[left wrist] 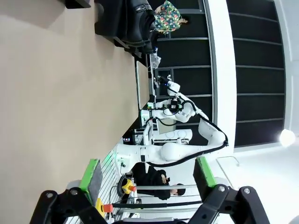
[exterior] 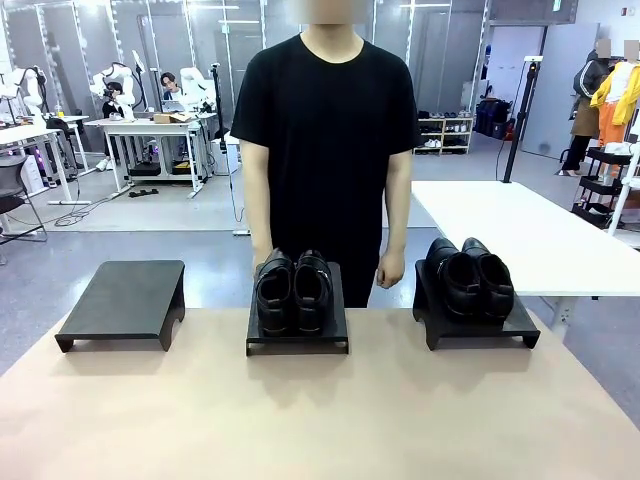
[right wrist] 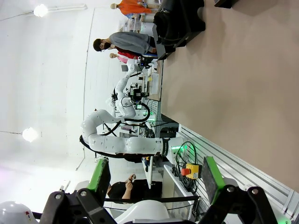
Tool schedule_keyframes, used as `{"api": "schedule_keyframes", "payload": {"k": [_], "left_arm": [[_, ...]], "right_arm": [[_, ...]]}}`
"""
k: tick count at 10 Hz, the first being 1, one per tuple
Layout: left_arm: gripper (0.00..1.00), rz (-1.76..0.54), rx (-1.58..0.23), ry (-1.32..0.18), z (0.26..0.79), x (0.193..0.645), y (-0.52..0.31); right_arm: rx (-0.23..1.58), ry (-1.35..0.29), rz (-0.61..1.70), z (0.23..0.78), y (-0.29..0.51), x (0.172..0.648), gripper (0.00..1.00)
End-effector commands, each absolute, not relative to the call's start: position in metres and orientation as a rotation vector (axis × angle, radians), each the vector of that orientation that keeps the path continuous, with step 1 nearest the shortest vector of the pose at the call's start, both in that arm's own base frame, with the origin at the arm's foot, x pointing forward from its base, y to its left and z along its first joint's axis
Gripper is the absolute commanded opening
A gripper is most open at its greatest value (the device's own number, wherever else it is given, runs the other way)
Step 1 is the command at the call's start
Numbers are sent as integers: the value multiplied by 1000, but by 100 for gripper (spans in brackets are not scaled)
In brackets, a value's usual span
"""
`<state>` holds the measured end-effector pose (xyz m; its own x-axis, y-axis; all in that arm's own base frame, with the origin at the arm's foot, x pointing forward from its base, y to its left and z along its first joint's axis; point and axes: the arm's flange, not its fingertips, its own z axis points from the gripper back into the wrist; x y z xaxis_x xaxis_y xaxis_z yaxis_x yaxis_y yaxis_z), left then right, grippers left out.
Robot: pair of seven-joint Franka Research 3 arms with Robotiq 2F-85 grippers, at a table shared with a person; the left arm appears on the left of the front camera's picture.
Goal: Place the shoes on the stand as instructed by the person.
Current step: Pick up another pair of Shoes and place it on the Shoes Stand indicated by the person.
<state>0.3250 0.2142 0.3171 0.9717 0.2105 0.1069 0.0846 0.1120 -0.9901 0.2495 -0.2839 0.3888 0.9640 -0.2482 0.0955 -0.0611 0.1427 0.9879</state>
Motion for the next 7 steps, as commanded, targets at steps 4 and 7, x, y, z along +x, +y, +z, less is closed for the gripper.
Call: {"api": "schedule_keyframes", "payload": {"k": [4, 7], "left_arm": [[100, 72, -1448, -241, 324, 322, 214], [100, 72, -1448, -241, 324, 322, 214]], "right_arm": [[1415, -269, -137, 391, -283, 249, 100], [1415, -269, -137, 391, -283, 249, 100]]}}
